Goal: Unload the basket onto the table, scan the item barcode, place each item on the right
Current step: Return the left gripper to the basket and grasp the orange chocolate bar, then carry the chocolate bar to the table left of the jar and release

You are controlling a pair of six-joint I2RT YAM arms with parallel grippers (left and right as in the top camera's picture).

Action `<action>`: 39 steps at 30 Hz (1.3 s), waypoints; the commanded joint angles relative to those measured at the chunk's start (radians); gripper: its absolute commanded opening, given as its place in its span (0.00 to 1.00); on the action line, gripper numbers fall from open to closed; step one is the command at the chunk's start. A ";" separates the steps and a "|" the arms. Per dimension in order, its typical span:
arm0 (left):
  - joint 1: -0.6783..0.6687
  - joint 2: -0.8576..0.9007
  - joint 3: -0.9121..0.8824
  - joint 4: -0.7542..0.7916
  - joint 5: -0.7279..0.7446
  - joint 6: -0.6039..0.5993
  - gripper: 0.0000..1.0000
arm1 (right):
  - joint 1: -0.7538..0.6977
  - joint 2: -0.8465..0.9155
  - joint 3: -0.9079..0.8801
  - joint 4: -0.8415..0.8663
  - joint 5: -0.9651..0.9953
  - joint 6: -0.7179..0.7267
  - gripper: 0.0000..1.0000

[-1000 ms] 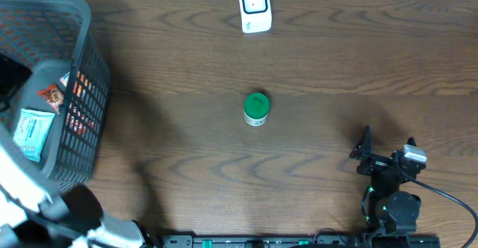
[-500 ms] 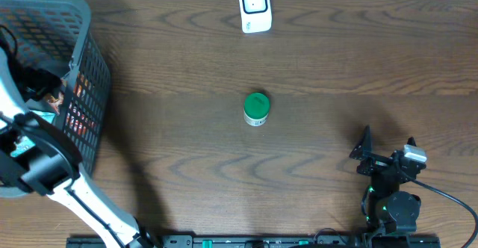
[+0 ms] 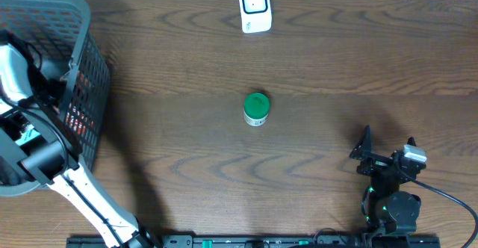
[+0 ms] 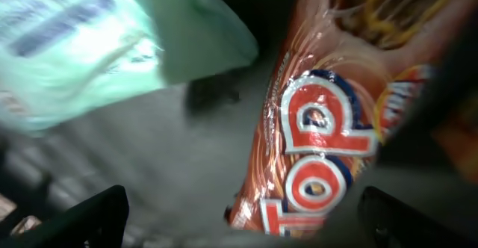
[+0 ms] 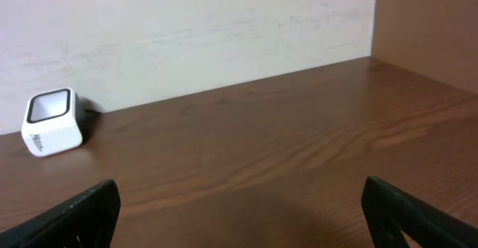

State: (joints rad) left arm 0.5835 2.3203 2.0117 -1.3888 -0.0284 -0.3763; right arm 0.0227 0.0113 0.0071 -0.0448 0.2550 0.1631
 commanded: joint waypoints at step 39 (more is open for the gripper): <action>-0.031 -0.658 0.085 -0.006 -0.040 -0.048 0.07 | -0.003 -0.003 -0.002 -0.004 0.002 -0.015 0.99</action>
State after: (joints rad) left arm 0.5552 1.8149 2.0785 -1.4006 -0.2344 -0.4164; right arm 0.0227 0.0113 0.0071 -0.0448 0.2546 0.1631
